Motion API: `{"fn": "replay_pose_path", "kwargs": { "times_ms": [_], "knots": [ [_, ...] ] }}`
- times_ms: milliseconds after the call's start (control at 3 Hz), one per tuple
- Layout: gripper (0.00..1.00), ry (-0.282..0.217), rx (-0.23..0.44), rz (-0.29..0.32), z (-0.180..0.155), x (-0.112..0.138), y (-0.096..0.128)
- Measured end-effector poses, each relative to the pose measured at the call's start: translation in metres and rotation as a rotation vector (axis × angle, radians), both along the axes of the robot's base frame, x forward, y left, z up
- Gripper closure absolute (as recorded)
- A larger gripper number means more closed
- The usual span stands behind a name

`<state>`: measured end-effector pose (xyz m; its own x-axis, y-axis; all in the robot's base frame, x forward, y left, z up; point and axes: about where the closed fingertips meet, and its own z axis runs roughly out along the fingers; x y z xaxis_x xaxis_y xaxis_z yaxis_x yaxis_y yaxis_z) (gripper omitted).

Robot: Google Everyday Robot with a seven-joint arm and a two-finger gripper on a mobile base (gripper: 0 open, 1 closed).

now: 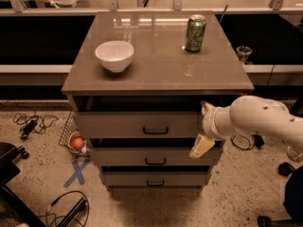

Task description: Open top drawer

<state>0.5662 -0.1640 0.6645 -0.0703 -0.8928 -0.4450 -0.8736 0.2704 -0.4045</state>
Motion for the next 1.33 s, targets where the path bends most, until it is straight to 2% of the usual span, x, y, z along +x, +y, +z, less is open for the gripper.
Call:
{"fn": "replay_pose_path", "kwargs": {
  "times_ms": [333, 667, 1000, 1333],
  "knots": [
    [0.17, 0.018, -0.016, 0.011, -0.007, 0.018, 0.0],
    [0.41, 0.045, -0.046, 0.006, -0.009, 0.018, -0.005],
    [0.72, 0.086, -0.102, -0.024, 0.009, -0.016, -0.018],
    [0.95, 0.087, -0.111, -0.032, 0.017, -0.025, -0.02]
  ]
}}
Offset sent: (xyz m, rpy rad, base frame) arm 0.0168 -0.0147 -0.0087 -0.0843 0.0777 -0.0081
